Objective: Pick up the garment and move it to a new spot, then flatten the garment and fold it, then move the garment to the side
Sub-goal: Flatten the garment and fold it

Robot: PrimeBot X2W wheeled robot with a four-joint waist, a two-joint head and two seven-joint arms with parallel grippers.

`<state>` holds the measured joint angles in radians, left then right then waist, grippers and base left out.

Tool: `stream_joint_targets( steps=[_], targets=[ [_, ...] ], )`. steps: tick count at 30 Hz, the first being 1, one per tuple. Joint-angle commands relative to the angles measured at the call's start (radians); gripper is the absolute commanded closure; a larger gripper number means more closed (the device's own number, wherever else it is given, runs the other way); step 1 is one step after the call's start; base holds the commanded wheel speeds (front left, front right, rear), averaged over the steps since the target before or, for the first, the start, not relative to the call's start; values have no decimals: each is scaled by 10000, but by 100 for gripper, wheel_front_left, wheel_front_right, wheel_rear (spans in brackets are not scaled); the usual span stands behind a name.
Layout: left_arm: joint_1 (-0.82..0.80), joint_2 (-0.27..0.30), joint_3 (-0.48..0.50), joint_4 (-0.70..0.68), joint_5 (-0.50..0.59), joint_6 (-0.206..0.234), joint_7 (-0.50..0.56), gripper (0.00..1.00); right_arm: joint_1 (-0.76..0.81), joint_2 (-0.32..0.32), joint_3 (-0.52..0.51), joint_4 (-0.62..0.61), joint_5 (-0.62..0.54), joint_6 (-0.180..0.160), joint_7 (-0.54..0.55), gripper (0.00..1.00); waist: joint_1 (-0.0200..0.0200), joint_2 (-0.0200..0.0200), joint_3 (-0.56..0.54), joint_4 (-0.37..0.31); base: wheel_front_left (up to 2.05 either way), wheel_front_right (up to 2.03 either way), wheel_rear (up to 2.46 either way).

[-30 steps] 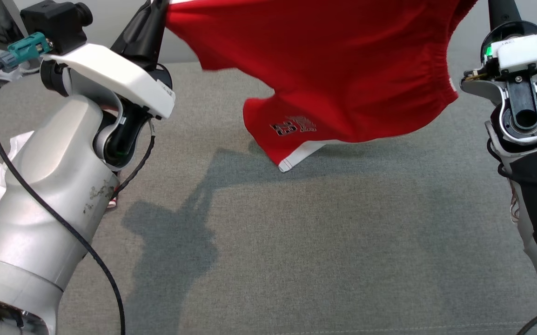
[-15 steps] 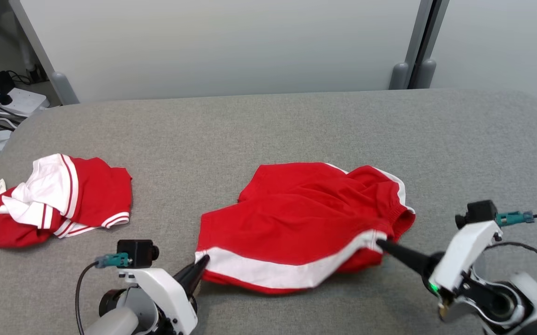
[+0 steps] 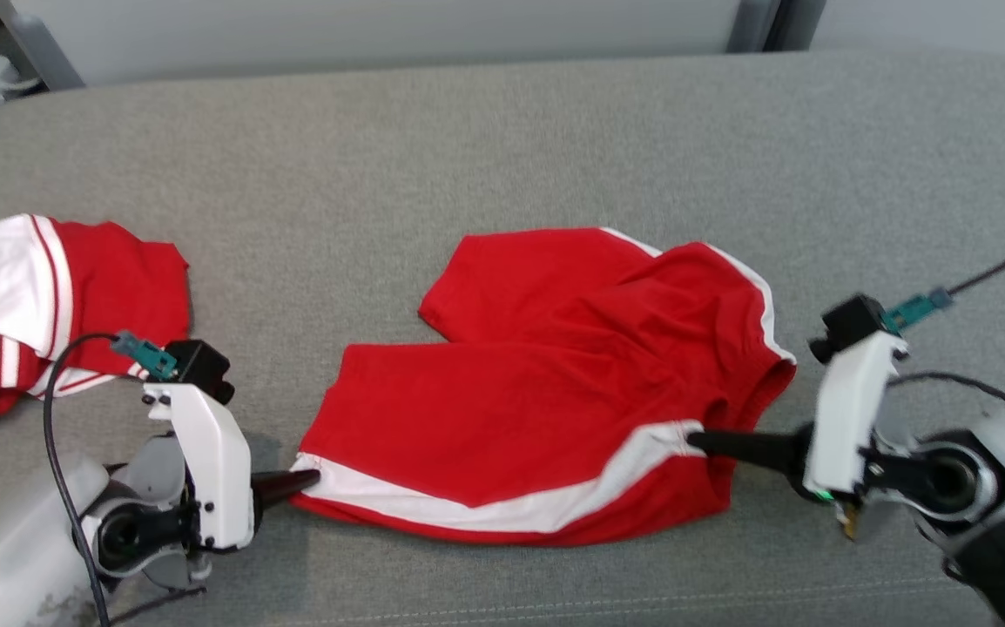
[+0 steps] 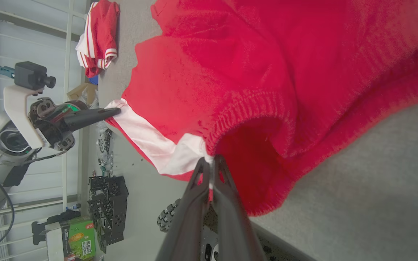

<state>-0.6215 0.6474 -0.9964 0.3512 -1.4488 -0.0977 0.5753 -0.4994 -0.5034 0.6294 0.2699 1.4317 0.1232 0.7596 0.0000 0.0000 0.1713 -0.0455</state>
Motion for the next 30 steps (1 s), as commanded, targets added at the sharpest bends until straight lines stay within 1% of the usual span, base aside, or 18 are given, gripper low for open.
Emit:
stream_joint_targets(
  steps=[1, 2, 3, 4, 5, 6, 8, 9, 10, 11, 13, 16, 20, 23, 24, 25, 26, 30],
  targets=[
    [-831, 356, 570, 139, -144, 179, 204, 100, -854, 714, -102, 453, -472, 75, -142, 100, 0, 0, 1381, -285, 0, 0, 0],
    [-1142, 248, 797, 394, -255, 280, 144, 100, -1551, 1328, -307, 996, -907, 75, -487, 100, 0, 0, 1732, -342, 0, 0, 0],
    [-1602, 87, 1200, 649, -293, 343, -277, 100, -2398, 1940, -682, 1553, -1470, 75, -1168, 100, 0, 0, 2067, -410, 0, 0, 0],
    [-2237, -90, 1721, 876, -186, 319, -1037, 100, -3332, 2514, -1141, 2056, -2067, 75, -2011, 100, 0, 0, 2381, -471, 0, 0, 0],
    [-2998, -260, 2307, 1062, 54, 256, -2063, 100, -4295, 2975, -1767, 2574, -2711, 75, -3129, 100, 0, 0, 2653, -522, 0, 0, 0],
    [-3858, -402, 2841, 1138, 407, 103, -3141, 100, -5264, 3375, -2388, 3044, -3302, 75, -4176, 100, 0, 0, 2889, -560, 0, 0, 0],
    [-5507, -632, 3812, 1121, 1099, -161, -5293, 100, -7038, 3774, -3598, 3799, -4453, 75, -6155, 100, 0, 0, 3197, -619, 0, 0, 0],
    [-6068, -753, 4030, 1084, 1280, -242, -5885, 100, -7668, 3928, -3990, 4104, -4851, 75, -6698, 100, 0, 0, 3192, -633, 0, 0, 0],
    [-6451, -859, 4132, 1085, 1344, -286, -6201, 100, -8134, 4018, -4241, 4390, -5186, 75, -6935, 100, 0, 0, 3154, -654, 0, 0, 0],
    [-6699, -931, 4163, 1093, 1392, -309, -6432, 100, -8448, 4077, -4411, 4627, -5414, 75, -6960, 100, 0, 0, 3099, -668, 0, 0, 0],
    [-6852, -970, 4009, 900, 1323, -321, -6546, 100, -8724, 4197, -4634, 4857, -5530, 75, -6665, 100, 0, 0, 3083, -709, 0, 0, 0],
    [-6330, -745, 3775, 637, 1010, -325, -6752, 100, -8394, 4335, -4640, 4839, -5406, 75, -5882, 100, 0, 0, 3291, -851, 0, 0, 0],
    [-4994, -379, 3209, 312, 676, -327, -7232, 100, -7066, 4429, -4424, 4417, -5040, 75, -5021, 100, 0, 0, 3691, -969, 0, 0, 0],
    [-3810, -191, 2701, 243, 526, -328, -7788, 100, -5774, 4450, -4293, 3822, -4662, 75, -4722, 100, 0, 0, 3889, -973, 0, 0, 0],
    [-3810, -191, 2701, 243, 526, -328, -7788, 100, -5774, 4450, -4293, 3822, -4662, 75, -4722, 100, 0, 0, 3889, -973, 0, 0, 0],
    [-3430, -148, 2503, 237, 576, -328, -7965, 100, -5327, 4430, -4231, 3531, -4537, 75, -4684, 100, 0, 0, 3898, -958, 0, 0, 0],
    [-2995, -262, 2518, 272, 332, -328, -8127, 100, -4853, 4372, -4190, 3208, -4381, 75, -4683, 100, 0, 0, 3843, -918, 0, 0, 0],
    [-1722, -572, 2509, 163, 235, -328, -8351, 100, -3162, 3863, -4160, 2099, -3919, 75, -4839, 100, 0, 0, 3448, -744, 0, 0, 0]
  ],
)
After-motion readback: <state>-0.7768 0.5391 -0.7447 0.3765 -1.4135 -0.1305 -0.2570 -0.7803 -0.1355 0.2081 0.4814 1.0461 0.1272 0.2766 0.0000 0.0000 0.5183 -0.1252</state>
